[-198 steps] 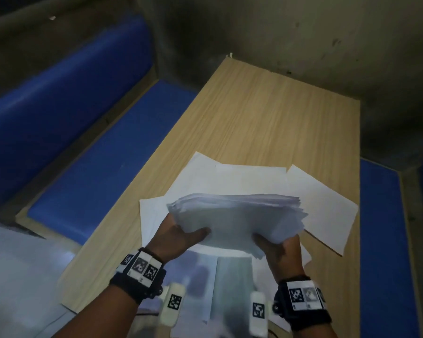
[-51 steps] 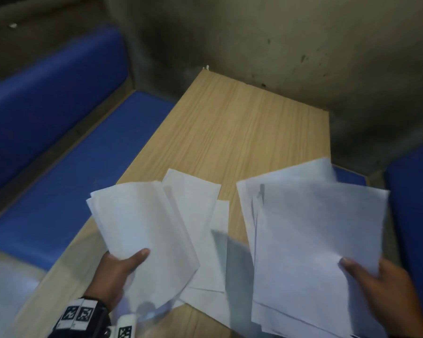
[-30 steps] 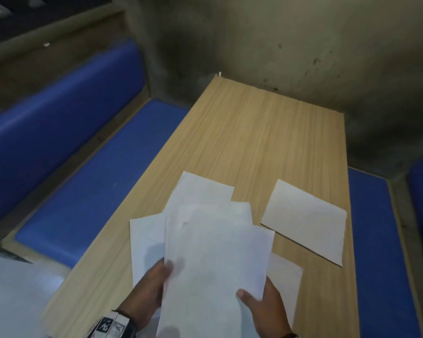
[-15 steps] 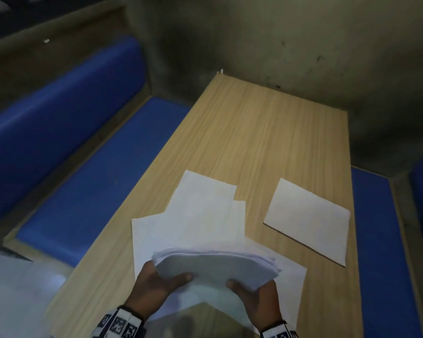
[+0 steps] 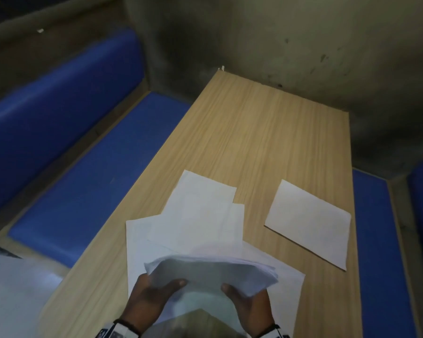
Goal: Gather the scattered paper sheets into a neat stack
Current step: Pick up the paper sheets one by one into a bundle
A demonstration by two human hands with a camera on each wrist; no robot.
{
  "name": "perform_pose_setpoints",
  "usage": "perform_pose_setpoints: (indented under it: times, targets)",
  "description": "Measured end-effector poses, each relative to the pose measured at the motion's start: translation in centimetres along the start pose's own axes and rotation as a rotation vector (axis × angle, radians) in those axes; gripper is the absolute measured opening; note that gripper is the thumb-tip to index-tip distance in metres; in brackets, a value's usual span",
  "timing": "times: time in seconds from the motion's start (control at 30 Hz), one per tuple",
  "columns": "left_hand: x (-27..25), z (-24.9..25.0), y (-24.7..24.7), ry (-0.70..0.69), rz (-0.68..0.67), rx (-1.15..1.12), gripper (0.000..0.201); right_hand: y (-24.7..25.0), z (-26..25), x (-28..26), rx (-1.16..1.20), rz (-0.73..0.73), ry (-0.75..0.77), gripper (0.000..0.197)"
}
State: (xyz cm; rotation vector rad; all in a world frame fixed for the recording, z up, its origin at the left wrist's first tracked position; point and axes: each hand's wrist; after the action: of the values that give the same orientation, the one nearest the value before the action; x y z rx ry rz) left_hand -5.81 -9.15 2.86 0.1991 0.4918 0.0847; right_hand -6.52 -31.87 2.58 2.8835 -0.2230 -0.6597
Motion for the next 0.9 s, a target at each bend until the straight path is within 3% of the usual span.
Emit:
perform_pose_setpoints:
  times: [0.07,0.13,0.2,0.3,0.33,0.5,0.6,0.8,0.9]
  targets:
    - [0.1,0.5,0.7,0.006,0.074,-0.038,0.026,0.2,-0.8,1.0,-0.048,-0.104,0.180,0.042]
    - [0.5,0.5,1.8,0.016,0.175,-0.058,0.038,0.1,-1.7,2.6,-0.091,-0.195,0.279,0.052]
    - [0.5,1.4,3.7,0.030,0.313,-0.014,0.037,-0.2,-2.0,5.0,-0.081,-0.166,0.267,0.052]
    - [1.4,0.9,6.9,-0.007,0.425,-0.021,0.039,-1.5,-2.3,9.3,-0.145,0.041,0.124,0.027]
    - [1.6,0.7,7.9,-0.001,0.460,0.000,0.039,-2.0,-2.3,10.8,-0.157,0.102,0.053,0.028]
    - [1.9,-0.9,12.0,0.016,0.589,0.045,0.047,-5.5,-2.0,15.9,-0.489,0.259,-0.250,0.098]
    - [1.4,-1.1,13.1,0.065,0.629,0.039,0.053,-7.3,-1.6,17.0,-0.612,0.337,-0.342,0.115]
    - [1.3,-2.1,14.0,0.112,0.626,0.045,0.057,-8.4,-0.4,18.2,-0.547,0.436,-0.373,0.105]
    - [1.5,-2.0,13.8,0.142,0.618,0.014,0.057,-8.1,-0.8,18.3,-0.494,0.415,-0.319,0.073]
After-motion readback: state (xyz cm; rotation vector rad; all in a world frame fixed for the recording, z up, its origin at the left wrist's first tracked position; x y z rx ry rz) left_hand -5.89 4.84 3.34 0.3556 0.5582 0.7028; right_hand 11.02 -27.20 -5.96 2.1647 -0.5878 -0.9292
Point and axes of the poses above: each hand's wrist, its own x-axis towards the middle knuckle, its own y-axis out of the back of the hand, z = x × y, and after that the axes turned 12 degrees about x, right-handed
